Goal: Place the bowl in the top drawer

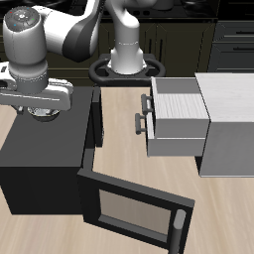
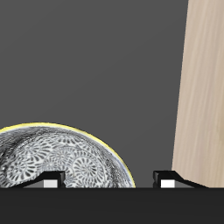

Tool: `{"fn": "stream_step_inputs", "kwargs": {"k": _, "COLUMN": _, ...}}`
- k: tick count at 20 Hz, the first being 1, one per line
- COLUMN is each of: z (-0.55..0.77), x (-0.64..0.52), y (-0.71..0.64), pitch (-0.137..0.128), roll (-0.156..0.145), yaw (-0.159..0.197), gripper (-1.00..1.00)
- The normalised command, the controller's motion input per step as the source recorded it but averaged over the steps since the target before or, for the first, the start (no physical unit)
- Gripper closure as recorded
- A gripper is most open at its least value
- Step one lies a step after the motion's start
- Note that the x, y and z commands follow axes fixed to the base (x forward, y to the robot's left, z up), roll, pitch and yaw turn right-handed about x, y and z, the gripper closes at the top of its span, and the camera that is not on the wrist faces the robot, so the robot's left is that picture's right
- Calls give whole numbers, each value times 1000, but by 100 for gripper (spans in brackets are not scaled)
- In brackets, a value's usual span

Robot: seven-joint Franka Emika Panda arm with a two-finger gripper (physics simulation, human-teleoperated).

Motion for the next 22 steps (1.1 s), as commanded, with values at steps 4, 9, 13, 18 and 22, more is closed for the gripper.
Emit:
{"fn": "stream_step_inputs", "kwargs": {"k": 4, "z": -12, "x": -36, "y": 65, "pitch": 9, "roll": 11, "yaw": -2, "gripper": 100}}
{"fn": "stream_step_inputs", "kwargs": {"k": 9, "z": 165, "x": -98, "y": 60, "pitch": -23, "roll": 18, "yaw": 3, "gripper": 100}}
{"fn": "stream_step_inputs", "kwargs": {"k": 13, "z": 280, "x": -183, "y": 77, "pitch": -36, "roll": -5, "yaw": -10, "gripper": 100}}
{"fn": "stream_step_inputs", "kwargs": {"k": 18, "z": 361, "x": -229, "y": 155, "pitch": -58, "roll": 3, "yaw": -1, "gripper": 100}}
{"fn": "stream_step_inputs", "kwargs": {"k": 22, "z": 539, "x": -451, "y": 314, "pitch": -89, "roll": 30, "yaw": -21, "gripper": 100}}
